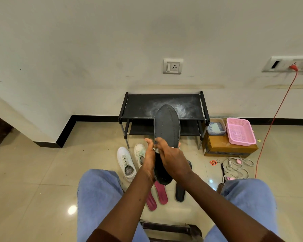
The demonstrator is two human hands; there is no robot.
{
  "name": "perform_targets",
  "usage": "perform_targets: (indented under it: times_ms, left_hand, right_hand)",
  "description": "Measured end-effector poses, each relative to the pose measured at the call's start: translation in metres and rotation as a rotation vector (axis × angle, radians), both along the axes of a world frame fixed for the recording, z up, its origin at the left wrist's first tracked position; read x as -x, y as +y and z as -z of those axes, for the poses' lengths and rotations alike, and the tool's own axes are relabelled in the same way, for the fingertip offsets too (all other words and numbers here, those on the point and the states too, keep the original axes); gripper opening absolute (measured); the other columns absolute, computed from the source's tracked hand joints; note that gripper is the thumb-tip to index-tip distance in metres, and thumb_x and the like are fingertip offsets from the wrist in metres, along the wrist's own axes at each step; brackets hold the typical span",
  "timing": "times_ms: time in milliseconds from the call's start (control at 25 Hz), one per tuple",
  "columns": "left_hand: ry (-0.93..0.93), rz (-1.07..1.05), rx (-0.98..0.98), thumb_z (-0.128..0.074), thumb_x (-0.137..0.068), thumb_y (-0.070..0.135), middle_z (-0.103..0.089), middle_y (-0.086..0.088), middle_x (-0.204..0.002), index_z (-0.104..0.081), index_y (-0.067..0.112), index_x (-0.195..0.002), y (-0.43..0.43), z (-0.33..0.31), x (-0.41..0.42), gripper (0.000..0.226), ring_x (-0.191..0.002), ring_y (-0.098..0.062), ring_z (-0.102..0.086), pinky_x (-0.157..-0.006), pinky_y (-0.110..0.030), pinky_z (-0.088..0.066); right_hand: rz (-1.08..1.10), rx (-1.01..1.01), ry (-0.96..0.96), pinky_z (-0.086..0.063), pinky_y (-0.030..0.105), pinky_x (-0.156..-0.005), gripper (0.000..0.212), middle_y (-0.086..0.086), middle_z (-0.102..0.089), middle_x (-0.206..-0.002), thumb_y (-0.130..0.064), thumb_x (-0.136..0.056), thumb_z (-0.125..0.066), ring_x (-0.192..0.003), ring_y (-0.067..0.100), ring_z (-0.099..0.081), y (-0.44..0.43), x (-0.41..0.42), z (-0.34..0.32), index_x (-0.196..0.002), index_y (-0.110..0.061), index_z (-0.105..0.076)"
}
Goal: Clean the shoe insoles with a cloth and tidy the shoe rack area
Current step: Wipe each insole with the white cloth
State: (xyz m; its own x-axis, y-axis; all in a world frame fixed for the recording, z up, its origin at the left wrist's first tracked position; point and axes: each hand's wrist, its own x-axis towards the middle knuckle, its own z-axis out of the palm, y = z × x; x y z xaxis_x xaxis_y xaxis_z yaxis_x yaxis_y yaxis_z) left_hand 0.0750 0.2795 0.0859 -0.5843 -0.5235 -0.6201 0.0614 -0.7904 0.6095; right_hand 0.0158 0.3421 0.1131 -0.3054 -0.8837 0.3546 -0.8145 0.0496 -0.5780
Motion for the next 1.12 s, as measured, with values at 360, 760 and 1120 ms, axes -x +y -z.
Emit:
perform_targets:
  times_ms: [360, 760, 1120]
  left_hand:
    - [0.243, -0.053, -0.112, -0.016, -0.093, 0.063, -0.072, -0.017, -0.076, -0.077, 0.003, -0.069, -0.005, -0.012, 0.002, 0.089, -0.06, -0.026, -0.069, -0.055, -0.031, -0.057]
    - [0.24, -0.008, -0.122, -0.029, -0.093, 0.061, -0.068, -0.015, -0.109, -0.061, 0.015, -0.124, 0.005, -0.003, -0.004, 0.064, -0.097, -0.027, -0.067, -0.083, -0.038, -0.052]
    - [0.27, -0.103, -0.112, -0.042, -0.089, 0.061, -0.066, -0.017, -0.104, -0.064, 0.004, -0.113, -0.01, -0.006, -0.001, 0.066, -0.095, -0.03, -0.063, -0.087, -0.039, -0.052]
  right_hand:
    - [-0.133, 0.055, 0.149, -0.046, 0.007, -0.057, 0.034, 0.0, -0.07, -0.069, -0.031, -0.083, -0.039, -0.051, 0.006, -0.064, 0.035, -0.011, 0.015, -0.11, -0.014, -0.049]
    - [0.082, -0.152, 0.03, -0.056, 0.037, -0.072, 0.033, 0.013, -0.068, -0.102, -0.019, -0.096, -0.042, -0.084, 0.027, -0.067, -0.025, 0.031, -0.01, -0.128, -0.01, -0.042]
    - [0.008, -0.153, -0.046, -0.055, 0.027, -0.067, 0.03, 0.012, -0.067, -0.092, -0.024, -0.098, -0.039, -0.079, 0.023, -0.066, 0.017, -0.003, -0.005, -0.123, -0.01, -0.049]
